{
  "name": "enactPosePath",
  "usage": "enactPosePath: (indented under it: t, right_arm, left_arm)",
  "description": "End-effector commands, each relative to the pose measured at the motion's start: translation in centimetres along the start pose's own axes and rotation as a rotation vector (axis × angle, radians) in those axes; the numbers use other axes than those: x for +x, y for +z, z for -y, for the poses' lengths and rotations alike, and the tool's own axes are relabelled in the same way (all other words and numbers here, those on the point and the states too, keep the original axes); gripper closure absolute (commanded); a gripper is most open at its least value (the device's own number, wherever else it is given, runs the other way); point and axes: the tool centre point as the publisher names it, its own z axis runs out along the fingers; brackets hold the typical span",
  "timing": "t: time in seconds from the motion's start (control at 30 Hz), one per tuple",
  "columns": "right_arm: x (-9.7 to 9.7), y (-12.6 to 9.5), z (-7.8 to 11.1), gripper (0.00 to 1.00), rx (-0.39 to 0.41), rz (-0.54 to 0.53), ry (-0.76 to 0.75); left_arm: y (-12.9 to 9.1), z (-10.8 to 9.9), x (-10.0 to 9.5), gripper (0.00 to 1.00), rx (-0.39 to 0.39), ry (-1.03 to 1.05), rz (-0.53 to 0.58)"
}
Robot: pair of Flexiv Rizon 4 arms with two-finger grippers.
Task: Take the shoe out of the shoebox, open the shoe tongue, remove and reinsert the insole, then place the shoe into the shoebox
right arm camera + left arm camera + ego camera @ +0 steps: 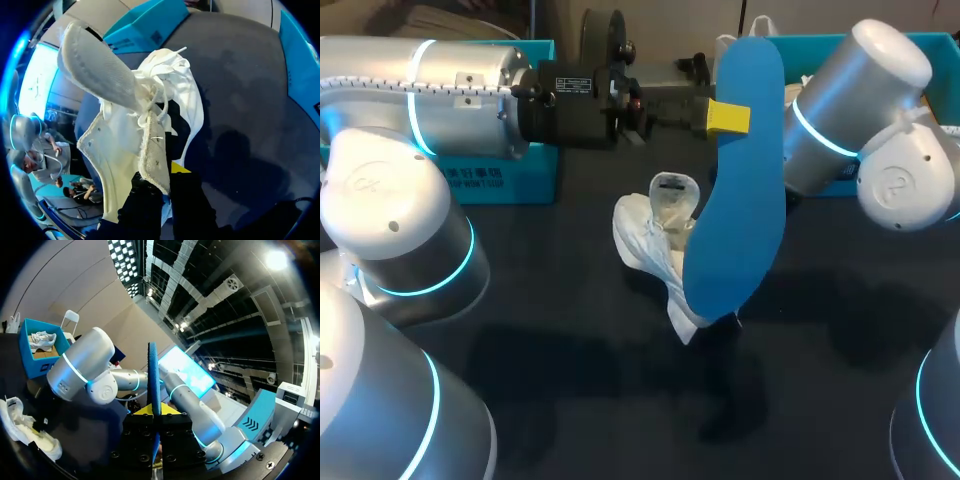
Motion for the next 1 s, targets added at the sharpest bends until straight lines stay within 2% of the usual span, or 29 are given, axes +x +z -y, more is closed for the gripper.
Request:
enactPosePath:
  t: [0.03,0.17,0.33,0.6,0.67,1.0]
  right_arm:
    - [0.1,0.0,0.0,1.0,-0.001,0.002,0.0]
    - [0.1,0.0,0.0,1.0,-0.001,0.002,0.0]
    - [-0.8,0.0,0.7,1.0,-0.094,0.069,0.111]
    - [-1.4,0.2,1.7,1.0,-0.156,0.108,0.214]
    - [-1.4,0.2,2.2,1.0,-0.15,0.145,0.249]
    - [-2.0,1.9,3.0,1.0,-0.21,0.226,0.25]
  left_arm:
    - [0.1,0.0,0.0,1.0,-0.001,0.0,0.0]
    - [0.1,0.0,0.0,1.0,-0.001,0.0,0.0]
    - [0.1,0.0,0.0,1.0,-0.001,0.0,0.0]
    - [0.1,0.0,0.0,1.0,-0.001,0.0,0.0]
    - [0.1,0.0,0.0,1.0,-0.001,0.0,0.0]
    - [0.1,0.0,0.0,1.0,-0.001,0.0,0.0]
